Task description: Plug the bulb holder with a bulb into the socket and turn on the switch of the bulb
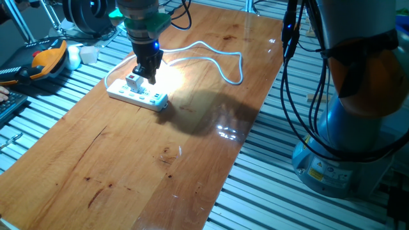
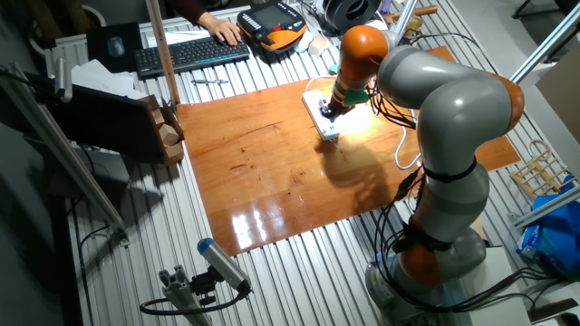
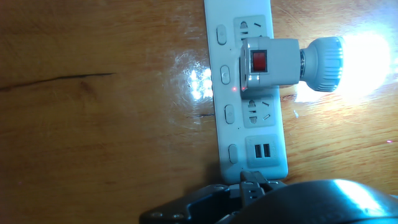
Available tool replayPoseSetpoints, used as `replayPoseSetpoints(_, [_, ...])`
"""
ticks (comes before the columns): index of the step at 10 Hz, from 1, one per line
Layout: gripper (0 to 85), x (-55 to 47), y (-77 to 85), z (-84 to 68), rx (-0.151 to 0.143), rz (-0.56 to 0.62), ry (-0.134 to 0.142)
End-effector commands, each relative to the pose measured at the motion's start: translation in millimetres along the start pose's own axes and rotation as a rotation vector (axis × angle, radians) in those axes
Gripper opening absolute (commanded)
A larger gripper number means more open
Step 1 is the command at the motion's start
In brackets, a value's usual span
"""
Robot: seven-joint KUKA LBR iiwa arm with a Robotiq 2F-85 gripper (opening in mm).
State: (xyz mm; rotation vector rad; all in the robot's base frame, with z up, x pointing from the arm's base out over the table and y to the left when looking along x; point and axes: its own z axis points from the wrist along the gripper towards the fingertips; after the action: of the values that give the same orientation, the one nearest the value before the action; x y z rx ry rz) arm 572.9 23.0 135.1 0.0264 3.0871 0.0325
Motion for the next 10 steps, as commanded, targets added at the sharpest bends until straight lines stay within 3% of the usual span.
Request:
replayPoseSetpoints(1, [0.0, 0.2, -0.1, -0.1, -0.003, -0.002, 0.002])
replayPoseSetpoints(10, [0.0, 3.8, 0.5, -4.7, 0.004, -0.022, 0.022])
